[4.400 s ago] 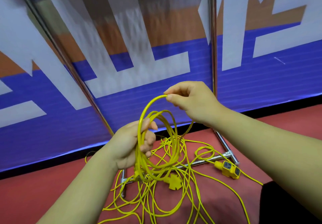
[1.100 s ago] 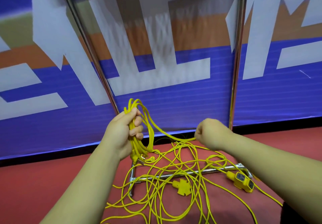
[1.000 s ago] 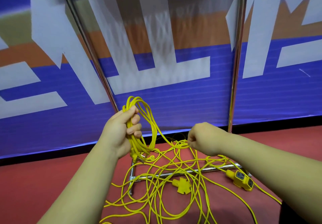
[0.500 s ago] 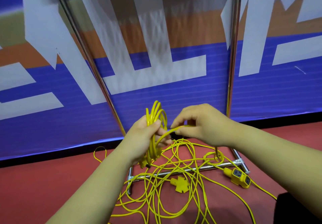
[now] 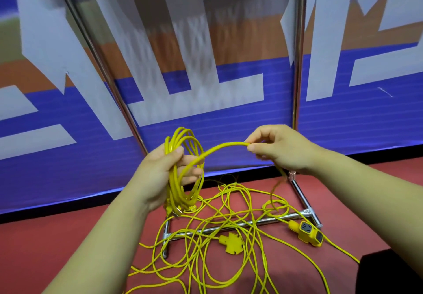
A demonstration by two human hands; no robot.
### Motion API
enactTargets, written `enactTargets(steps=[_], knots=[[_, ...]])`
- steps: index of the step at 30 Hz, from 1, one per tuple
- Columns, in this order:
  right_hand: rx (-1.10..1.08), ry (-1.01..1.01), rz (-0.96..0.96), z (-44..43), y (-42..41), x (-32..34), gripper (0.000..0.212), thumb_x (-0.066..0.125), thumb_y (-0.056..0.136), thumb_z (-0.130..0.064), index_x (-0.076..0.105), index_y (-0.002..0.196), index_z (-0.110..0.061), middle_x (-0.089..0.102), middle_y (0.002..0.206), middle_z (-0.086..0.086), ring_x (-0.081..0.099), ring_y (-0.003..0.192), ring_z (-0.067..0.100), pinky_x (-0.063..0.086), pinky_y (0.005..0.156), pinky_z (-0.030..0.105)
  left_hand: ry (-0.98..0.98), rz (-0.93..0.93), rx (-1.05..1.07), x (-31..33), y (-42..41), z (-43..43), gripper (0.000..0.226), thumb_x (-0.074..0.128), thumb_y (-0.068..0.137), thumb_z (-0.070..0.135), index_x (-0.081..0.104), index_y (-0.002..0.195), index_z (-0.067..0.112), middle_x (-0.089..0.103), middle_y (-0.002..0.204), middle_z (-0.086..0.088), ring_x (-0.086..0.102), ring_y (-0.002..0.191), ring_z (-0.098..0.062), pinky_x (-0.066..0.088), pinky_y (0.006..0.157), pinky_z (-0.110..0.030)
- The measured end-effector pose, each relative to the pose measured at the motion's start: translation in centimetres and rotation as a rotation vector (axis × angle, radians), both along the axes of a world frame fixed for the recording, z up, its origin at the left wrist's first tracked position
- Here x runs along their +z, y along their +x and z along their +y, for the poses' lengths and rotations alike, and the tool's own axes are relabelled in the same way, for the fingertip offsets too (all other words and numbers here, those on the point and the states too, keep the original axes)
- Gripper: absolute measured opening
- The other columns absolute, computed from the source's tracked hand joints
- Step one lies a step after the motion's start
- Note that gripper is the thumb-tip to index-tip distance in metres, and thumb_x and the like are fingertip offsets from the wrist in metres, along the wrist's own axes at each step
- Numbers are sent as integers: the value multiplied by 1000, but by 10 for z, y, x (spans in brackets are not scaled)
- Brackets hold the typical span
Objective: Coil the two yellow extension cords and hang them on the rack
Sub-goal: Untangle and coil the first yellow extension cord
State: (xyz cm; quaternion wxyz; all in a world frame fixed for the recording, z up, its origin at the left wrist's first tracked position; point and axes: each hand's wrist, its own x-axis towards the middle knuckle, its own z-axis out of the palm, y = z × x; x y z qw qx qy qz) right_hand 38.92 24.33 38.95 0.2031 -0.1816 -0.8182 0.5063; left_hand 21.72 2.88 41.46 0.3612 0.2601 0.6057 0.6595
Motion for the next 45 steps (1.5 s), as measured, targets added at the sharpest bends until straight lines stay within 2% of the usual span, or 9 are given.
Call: enactTargets(steps=[5,11,15,20,24,31,38,41,45], knots=[[58,312,21,-14,-7,10,4,74,89,-27,75,91,-30,71,74,-5,66,70,21,54,70,41,-135,29,-113,-10,6,4,11,48,102,19,54,99,10,73,93,-26,74,71,-31,60,60,-34],[69,460,44,-17,-18,12,11,73,89,-29,78,99,-30,65,83,-16,60,78,-1,42,70,16,-235,-19,-209,-12,16,6,15,50,102,22,51,100,7,73,86,-21,70,56,-24,58,48,-28],[-34,571,80,-9,-19,14,12,73,89,-25,78,99,-28,63,85,-11,57,77,2,38,70,13,-216,-12,-181,-13,15,6,15,49,102,20,54,105,6,73,83,-20,69,55,-23,58,50,-29],[-247,556,169,-9,-24,14,12,70,91,-22,77,100,-23,58,84,-13,53,73,-5,33,68,4,-172,-58,-161,-12,11,6,12,50,100,15,56,106,6,73,87,-22,72,62,-26,60,59,-34],[-6,591,103,-18,-24,17,12,73,89,-24,78,100,-25,66,86,-12,57,77,1,36,69,6,-111,-172,-171,-9,10,6,18,56,89,18,62,102,8,73,86,-21,72,61,-27,61,56,-36],[-37,489,133,-28,-28,17,10,76,85,-32,78,92,-25,70,81,-14,63,78,1,44,68,14,-93,-161,-255,-9,13,9,24,53,91,25,64,98,5,44,60,-4,34,40,-10,38,43,-23],[-69,343,135,-23,-27,6,30,84,76,-40,58,75,-25,59,64,-10,51,56,3,41,55,16,-191,-74,-304,0,8,4,19,63,89,24,56,76,12,29,48,4,24,34,-4,27,38,-18],[92,167,70,-16,-21,-5,29,80,83,-21,51,81,-17,54,64,-10,48,56,3,42,57,21,-45,-96,-188,9,2,1,19,59,87,28,53,76,13,28,47,7,23,34,-2,26,37,-18],[106,286,-84,-6,-15,-19,29,72,89,-19,45,81,-24,52,69,-9,44,63,7,42,65,26,183,-197,-53,15,-16,-6,19,54,91,31,53,78,17,30,49,9,27,34,0,32,38,-16]])
